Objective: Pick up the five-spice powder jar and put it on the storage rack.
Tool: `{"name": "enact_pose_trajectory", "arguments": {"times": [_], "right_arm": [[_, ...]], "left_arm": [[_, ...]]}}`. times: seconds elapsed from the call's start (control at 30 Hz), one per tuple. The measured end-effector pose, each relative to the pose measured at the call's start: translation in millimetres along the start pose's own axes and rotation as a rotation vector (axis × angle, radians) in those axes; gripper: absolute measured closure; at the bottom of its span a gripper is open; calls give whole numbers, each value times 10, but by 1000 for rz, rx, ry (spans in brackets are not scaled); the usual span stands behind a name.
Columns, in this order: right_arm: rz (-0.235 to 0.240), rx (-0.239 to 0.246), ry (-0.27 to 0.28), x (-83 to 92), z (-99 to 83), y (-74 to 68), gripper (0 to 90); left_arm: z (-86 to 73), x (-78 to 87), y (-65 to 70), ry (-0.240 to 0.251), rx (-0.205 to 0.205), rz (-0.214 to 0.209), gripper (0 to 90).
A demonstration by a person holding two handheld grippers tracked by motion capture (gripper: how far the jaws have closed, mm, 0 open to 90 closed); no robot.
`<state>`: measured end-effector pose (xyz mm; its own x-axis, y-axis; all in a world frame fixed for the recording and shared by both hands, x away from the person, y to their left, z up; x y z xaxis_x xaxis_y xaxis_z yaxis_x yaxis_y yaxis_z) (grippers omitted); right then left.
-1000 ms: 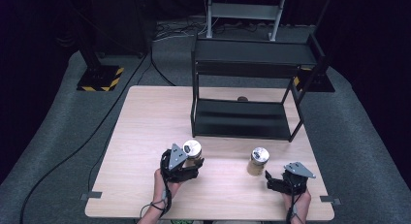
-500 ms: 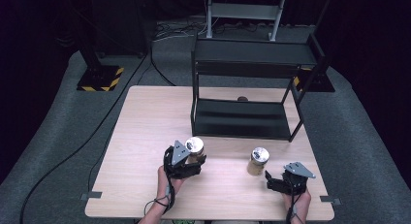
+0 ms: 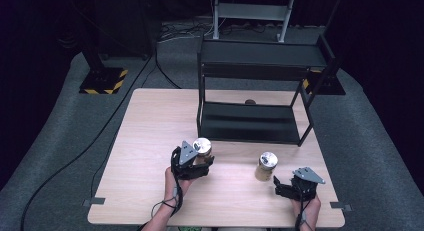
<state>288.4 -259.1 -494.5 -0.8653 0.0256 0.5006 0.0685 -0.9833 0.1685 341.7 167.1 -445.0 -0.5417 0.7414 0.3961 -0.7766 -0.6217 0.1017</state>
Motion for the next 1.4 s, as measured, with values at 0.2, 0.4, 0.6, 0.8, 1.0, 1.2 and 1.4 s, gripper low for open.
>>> {"name": "enact_pose_trajectory", "arguments": {"times": [0.2, 0.4, 0.6, 0.8, 1.0, 1.2, 1.4], "right_arm": [[2, 2, -2, -3, 3, -1, 0], [0, 0, -1, -1, 1, -1, 0], [2, 1, -3, -4, 3, -1, 0], [2, 2, -3, -4, 4, -1, 0], [1, 6, -7, -8, 8, -4, 0], [-1, 9, -7, -8, 9, -8, 0], [1, 10, -11, -10, 13, -9, 0]], "left_arm": [[27, -31, -30, -3, 0, 4, 314], [59, -70, -55, -5, -1, 5, 314], [75, -107, -76, 0, 7, 7, 314], [113, -145, -104, -5, 8, 3, 314], [144, -190, -138, 3, 7, -9, 314], [169, -245, -148, -4, 5, -13, 314], [206, -298, -165, -7, 0, -14, 314]]}}
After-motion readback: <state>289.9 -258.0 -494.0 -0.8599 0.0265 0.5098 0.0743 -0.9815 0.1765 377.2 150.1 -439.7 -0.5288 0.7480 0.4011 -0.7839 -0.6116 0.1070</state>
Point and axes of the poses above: each handheld gripper's, and its own axes: x roughly backward along the jaws, z roughly out of its top, y roughly to its right, the point moved 8 cm from there along -x, roughly forward along the jaws, and after that the axes turned 13 degrees about -z, right-handed, at the moved point
